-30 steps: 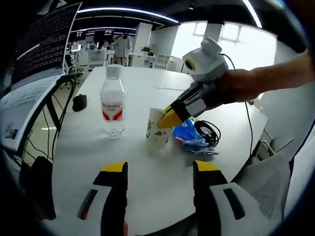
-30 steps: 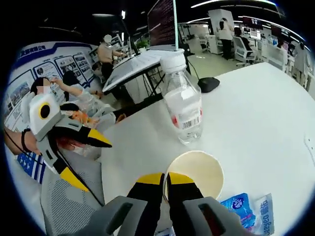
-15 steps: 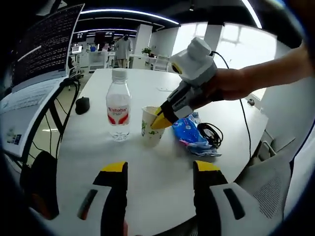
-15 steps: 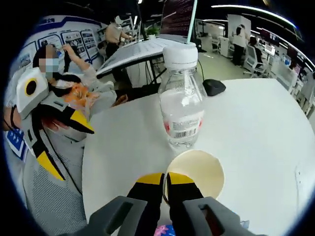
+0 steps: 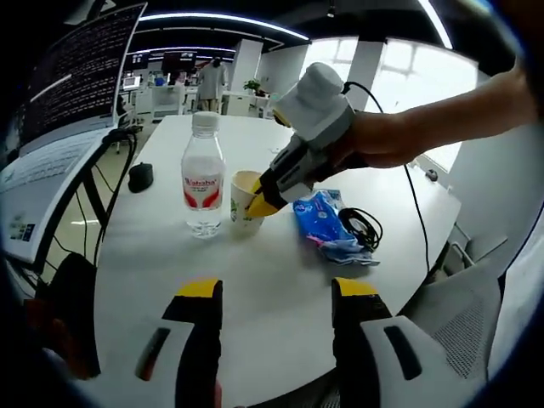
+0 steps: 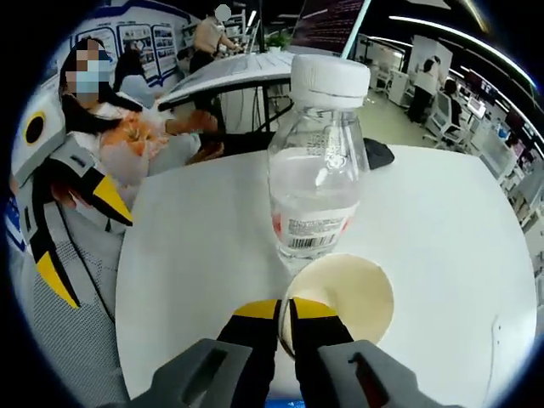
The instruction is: Arrange the tabletop items into an orderly group along one side of the table until the central work area is clear of visible clutter.
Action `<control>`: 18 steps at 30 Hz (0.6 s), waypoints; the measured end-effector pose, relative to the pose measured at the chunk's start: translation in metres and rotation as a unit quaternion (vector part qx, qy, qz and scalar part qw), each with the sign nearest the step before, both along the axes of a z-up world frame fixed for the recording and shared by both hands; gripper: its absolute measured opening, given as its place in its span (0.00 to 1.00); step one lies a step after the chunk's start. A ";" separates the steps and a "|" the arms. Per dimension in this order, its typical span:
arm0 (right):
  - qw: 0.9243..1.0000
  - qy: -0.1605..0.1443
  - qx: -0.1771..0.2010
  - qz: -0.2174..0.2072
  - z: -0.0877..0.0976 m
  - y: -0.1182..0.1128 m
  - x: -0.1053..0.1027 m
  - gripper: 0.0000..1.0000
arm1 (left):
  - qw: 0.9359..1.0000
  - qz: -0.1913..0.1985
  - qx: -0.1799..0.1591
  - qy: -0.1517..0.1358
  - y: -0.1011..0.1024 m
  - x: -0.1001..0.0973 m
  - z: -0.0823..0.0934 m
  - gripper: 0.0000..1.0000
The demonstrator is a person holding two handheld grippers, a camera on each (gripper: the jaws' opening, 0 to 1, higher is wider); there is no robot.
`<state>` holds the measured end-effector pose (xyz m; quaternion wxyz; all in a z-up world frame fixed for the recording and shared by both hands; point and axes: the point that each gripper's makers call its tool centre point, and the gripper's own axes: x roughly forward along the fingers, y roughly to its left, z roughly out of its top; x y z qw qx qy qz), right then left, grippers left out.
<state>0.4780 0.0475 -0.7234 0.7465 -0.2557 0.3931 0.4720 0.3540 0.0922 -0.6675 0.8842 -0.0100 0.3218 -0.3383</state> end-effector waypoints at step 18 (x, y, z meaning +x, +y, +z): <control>0.999 -0.017 0.035 -0.037 0.022 -0.004 0.003 0.19 | 1.000 -0.014 0.001 -0.002 -0.010 -0.003 0.001 0.51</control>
